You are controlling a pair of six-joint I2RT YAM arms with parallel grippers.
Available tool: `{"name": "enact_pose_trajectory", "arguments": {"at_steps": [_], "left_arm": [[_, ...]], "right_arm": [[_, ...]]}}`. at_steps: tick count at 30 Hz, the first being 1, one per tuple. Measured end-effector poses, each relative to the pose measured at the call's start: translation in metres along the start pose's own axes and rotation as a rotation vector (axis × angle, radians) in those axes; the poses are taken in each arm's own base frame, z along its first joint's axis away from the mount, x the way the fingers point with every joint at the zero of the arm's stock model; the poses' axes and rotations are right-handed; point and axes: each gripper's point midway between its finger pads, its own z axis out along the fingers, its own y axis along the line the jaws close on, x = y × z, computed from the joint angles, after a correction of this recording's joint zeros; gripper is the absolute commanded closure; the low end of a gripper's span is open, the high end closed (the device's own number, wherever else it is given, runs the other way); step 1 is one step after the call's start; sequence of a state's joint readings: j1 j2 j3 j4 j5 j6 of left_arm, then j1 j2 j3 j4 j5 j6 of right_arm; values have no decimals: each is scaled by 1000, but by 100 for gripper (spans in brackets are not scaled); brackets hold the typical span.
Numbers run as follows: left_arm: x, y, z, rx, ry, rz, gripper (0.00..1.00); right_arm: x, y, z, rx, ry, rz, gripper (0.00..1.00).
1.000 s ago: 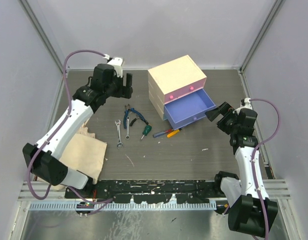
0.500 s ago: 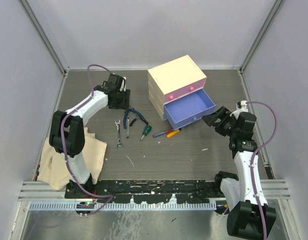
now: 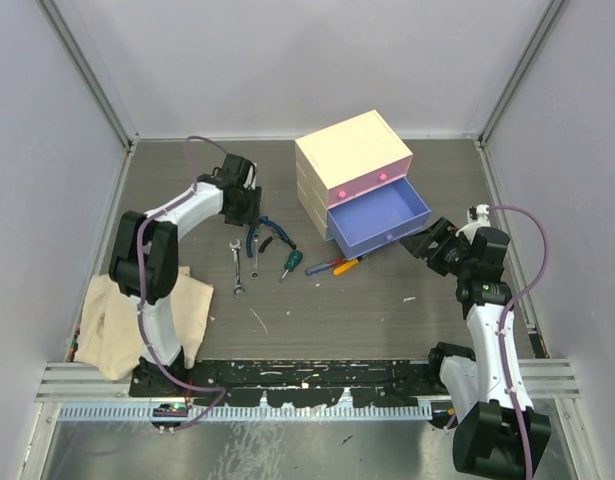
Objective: Sort the tools into containers
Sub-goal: Pick up the pliers at the center of the board.
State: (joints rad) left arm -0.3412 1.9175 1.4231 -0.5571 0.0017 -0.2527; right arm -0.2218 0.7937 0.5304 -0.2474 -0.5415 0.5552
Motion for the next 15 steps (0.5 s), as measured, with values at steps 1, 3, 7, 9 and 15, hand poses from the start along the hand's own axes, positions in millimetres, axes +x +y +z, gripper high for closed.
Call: {"name": "enact_pose_trajectory", "arguments": {"at_steps": [1, 3, 7, 9, 15], "left_arm": [[2, 0, 3, 0, 8, 0, 56], [6, 1, 8, -2, 23, -2, 57], [13, 3, 19, -9, 50, -4, 60], [17, 3, 23, -12, 62, -6, 64], [19, 2, 25, -6, 68, -19, 77]], "right_arm": [[1, 0, 0, 0, 2, 1, 25], [3, -1, 0, 0, 6, 4, 25], [5, -2, 0, 1, 10, 10, 25], [5, -2, 0, -1, 11, 10, 26], [5, 0, -1, -7, 9, 11, 25]]}}
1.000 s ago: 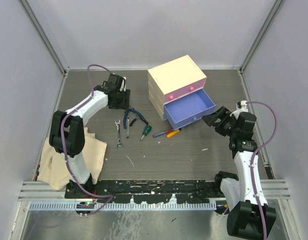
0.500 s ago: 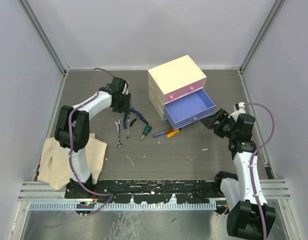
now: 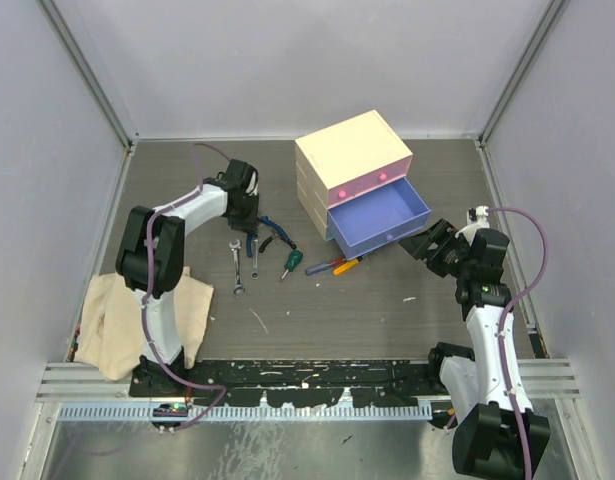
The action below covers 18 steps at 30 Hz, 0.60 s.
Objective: Sort the tools into containers
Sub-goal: Pick up the pliers at the center of the board.
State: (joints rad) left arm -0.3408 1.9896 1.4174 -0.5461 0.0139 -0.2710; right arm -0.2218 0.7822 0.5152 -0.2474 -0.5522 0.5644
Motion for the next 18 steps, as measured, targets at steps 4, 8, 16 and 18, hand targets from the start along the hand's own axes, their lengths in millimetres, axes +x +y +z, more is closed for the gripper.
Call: {"name": "enact_pose_trajectory", "arguments": {"at_steps": [4, 8, 16, 18], "left_arm": [[-1, -2, 1, 10, -4, -2, 84], [-1, -4, 1, 27, -13, -1, 92], [8, -5, -13, 50, -26, -1, 100], [6, -7, -23, 60, -46, 0, 100]], "right_arm": [[0, 1, -1, -2, -3, 4, 25], [0, 1, -1, -2, -3, 8, 25], [-2, -2, -2, 21, -16, 0, 22], [-2, -6, -4, 44, -21, -12, 22]]}}
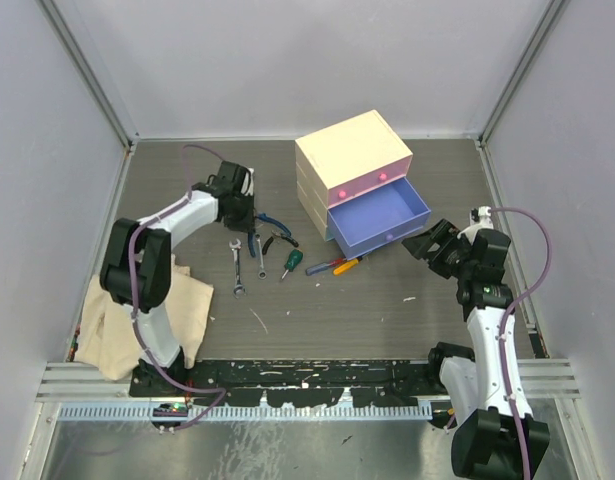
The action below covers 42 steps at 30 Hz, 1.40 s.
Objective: Sort the tools into containers
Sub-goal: Pick up the pliers at the center of the board.
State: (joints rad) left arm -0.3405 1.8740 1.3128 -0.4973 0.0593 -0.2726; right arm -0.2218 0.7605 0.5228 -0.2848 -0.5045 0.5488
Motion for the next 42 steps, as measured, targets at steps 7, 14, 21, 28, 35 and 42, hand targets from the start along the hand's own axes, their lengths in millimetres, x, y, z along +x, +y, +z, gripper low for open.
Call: {"name": "enact_pose_trajectory", "arguments": {"at_steps": [7, 14, 21, 28, 35, 42], "left_arm": [[-19, -13, -51, 55, -127, 12, 100], [-18, -49, -125, 110, -293, 130, 100], [8, -122, -192, 240, -421, 370, 100], [33, -180, -230, 303, -446, 628, 100], [0, -223, -235, 310, -483, 798, 100], [-9, -248, -210, 320, -442, 948, 100]], "right_arm": [[-14, 9, -8, 8, -31, -56, 21], [-26, 34, -18, -73, -56, -107, 22], [-32, 83, -34, -232, -45, -248, 22], [-54, 121, -60, -267, -124, -364, 21], [-61, 122, -79, -219, -185, -379, 25], [-31, 132, -85, -359, -124, -368, 33]]}}
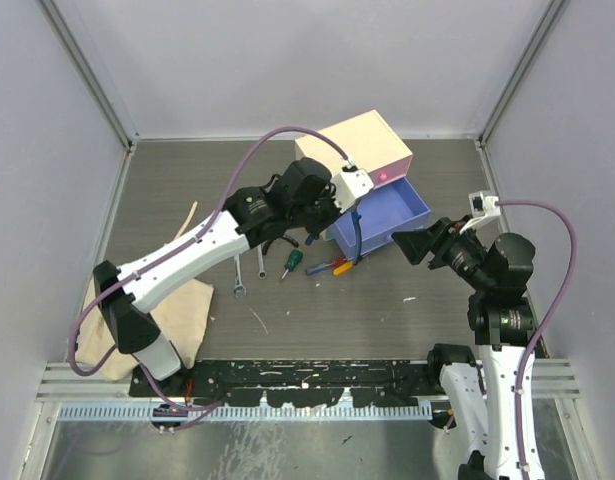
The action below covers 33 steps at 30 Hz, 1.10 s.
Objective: Sort the tools into containers
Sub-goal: Pick up the pliers at the center of the board.
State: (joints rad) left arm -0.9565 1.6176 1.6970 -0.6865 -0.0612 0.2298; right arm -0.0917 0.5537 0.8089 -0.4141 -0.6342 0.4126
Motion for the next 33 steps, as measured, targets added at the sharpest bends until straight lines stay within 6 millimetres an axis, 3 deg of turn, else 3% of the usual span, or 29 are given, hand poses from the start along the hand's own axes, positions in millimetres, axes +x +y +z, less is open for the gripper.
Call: {"name": "enact_pose_trajectory", "arguments": {"at_steps": [4, 12, 19, 29, 33], "left_arm": [[-9, -6, 13, 37, 4, 31, 100], [-24, -17, 20, 74, -11, 66, 100], [-37, -26, 29, 100, -14, 100, 100], [-35, -30, 32, 110, 4, 132, 100], [-33, -31, 32, 114, 12, 137, 100]], "right_arm": [[10, 6, 4, -61, 26, 66, 38], [19, 2, 20, -77, 76, 168, 40], [33, 14, 31, -98, 121, 189, 44], [50, 5, 50, -33, 180, 213, 56], [56, 8, 55, -38, 199, 216, 67]]}}
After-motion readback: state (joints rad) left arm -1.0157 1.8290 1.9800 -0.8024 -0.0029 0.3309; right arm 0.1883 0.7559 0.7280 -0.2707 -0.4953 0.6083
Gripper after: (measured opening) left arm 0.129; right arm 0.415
